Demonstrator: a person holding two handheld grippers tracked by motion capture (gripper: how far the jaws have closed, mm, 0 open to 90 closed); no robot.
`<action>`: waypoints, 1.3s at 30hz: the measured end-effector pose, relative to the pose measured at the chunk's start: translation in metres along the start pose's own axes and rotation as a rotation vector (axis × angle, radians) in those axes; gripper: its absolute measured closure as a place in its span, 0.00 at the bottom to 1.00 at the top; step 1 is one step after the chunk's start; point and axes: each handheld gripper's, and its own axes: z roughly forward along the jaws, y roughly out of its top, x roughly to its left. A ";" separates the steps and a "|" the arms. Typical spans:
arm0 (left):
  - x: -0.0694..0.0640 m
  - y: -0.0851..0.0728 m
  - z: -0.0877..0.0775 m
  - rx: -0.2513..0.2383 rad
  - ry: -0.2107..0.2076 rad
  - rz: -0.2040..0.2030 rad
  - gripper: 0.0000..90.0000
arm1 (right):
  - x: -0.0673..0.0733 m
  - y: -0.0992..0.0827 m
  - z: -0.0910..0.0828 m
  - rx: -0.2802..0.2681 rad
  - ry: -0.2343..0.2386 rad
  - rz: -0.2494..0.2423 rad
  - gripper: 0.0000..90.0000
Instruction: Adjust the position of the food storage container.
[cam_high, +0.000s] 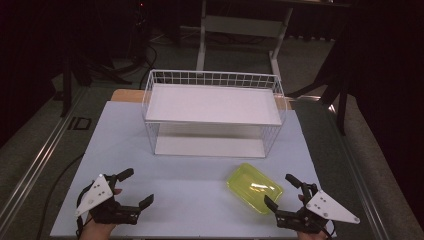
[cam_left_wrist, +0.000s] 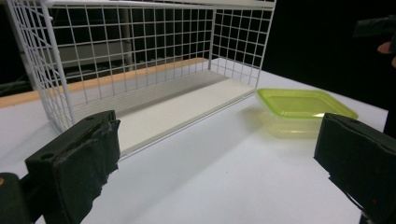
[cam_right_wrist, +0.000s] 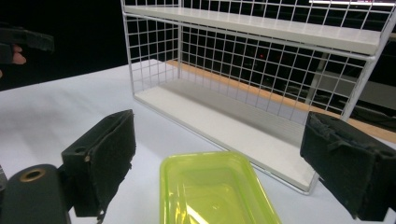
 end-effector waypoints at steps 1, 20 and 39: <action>0.000 0.000 0.000 -0.003 0.002 -0.002 0.01 | 0.001 0.001 0.000 -0.005 0.000 -0.004 0.12; -0.006 0.003 0.004 -0.005 -0.042 -0.002 0.01 | -0.014 0.008 -0.005 0.147 0.051 0.039 0.37; -0.011 0.000 0.011 0.008 -0.057 0.034 0.01 | -0.062 -0.064 -0.010 0.408 0.065 0.085 1.00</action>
